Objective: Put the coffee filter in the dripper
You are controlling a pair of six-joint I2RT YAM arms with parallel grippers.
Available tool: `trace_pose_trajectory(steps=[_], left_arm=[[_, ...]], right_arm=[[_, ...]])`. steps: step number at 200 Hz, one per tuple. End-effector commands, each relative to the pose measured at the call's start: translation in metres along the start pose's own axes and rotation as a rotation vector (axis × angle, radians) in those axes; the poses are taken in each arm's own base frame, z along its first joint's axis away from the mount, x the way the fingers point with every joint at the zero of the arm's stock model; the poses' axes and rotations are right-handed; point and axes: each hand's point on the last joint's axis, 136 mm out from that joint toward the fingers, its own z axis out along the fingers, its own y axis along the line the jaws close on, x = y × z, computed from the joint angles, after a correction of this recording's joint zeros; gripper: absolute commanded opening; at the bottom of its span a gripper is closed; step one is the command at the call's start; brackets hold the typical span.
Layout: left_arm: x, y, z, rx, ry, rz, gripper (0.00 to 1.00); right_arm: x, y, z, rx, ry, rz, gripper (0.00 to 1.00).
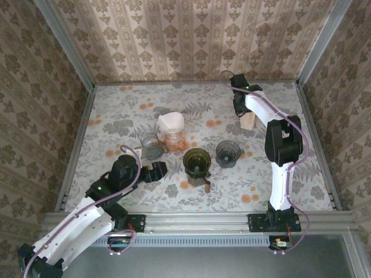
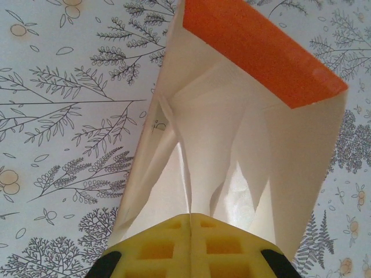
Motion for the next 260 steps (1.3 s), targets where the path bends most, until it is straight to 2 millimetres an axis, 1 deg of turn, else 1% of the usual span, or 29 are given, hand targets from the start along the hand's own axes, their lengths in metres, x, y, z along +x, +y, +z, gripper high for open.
trace_pose_trajectory(steps=[1,38,59,87,120,150,160,164,166,169,195,209,227,248,260], left_arm=[[-0.006,-0.008,-0.002,0.034,-0.020,0.001,0.95],[-0.006,-0.010,-0.004,0.048,-0.024,0.003,0.95],[-0.006,-0.011,-0.005,0.055,-0.025,0.004,0.95],[-0.006,-0.013,-0.004,0.067,-0.025,0.003,0.95],[-0.008,-0.016,-0.006,0.080,-0.034,0.008,0.95],[-0.011,-0.020,-0.010,0.082,-0.036,0.027,0.95],[-0.012,-0.022,-0.012,0.087,-0.040,0.032,0.95],[-0.013,-0.022,-0.013,0.090,-0.041,0.034,0.95],[-0.013,-0.022,-0.013,0.090,-0.041,0.035,0.95],[-0.012,-0.022,-0.013,0.092,-0.039,0.035,0.95],[-0.015,-0.025,-0.019,0.099,-0.049,0.052,0.95],[-0.015,-0.027,-0.021,0.103,-0.047,0.066,0.95],[-0.016,-0.029,-0.025,0.097,-0.043,0.088,0.95],[-0.017,-0.029,-0.027,0.092,-0.039,0.108,0.96],[-0.018,-0.030,-0.028,0.093,-0.042,0.111,0.96]], right_arm=[[-0.009,-0.013,-0.030,-0.005,-0.062,0.040,0.00],[-0.007,-0.023,-0.055,-0.020,-0.106,0.090,0.00],[-0.003,-0.028,-0.069,-0.031,-0.124,0.118,0.00],[0.007,-0.035,-0.089,-0.043,-0.146,0.152,0.00],[0.021,-0.042,-0.123,-0.070,-0.204,0.194,0.00],[0.035,-0.040,-0.169,-0.105,-0.287,0.190,0.00],[0.041,-0.036,-0.186,-0.133,-0.313,0.183,0.00],[0.045,-0.032,-0.188,-0.141,-0.310,0.173,0.00],[0.046,-0.034,-0.197,-0.152,-0.328,0.180,0.00],[0.048,-0.034,-0.204,-0.163,-0.339,0.178,0.00],[0.072,-0.019,-0.250,-0.256,-0.379,0.115,0.00],[0.087,-0.008,-0.273,-0.351,-0.366,0.082,0.00],[0.111,0.009,-0.300,-0.489,-0.306,0.024,0.00],[0.139,0.025,-0.330,-0.591,-0.221,-0.070,0.00],[0.152,0.030,-0.345,-0.633,-0.174,-0.108,0.00]])
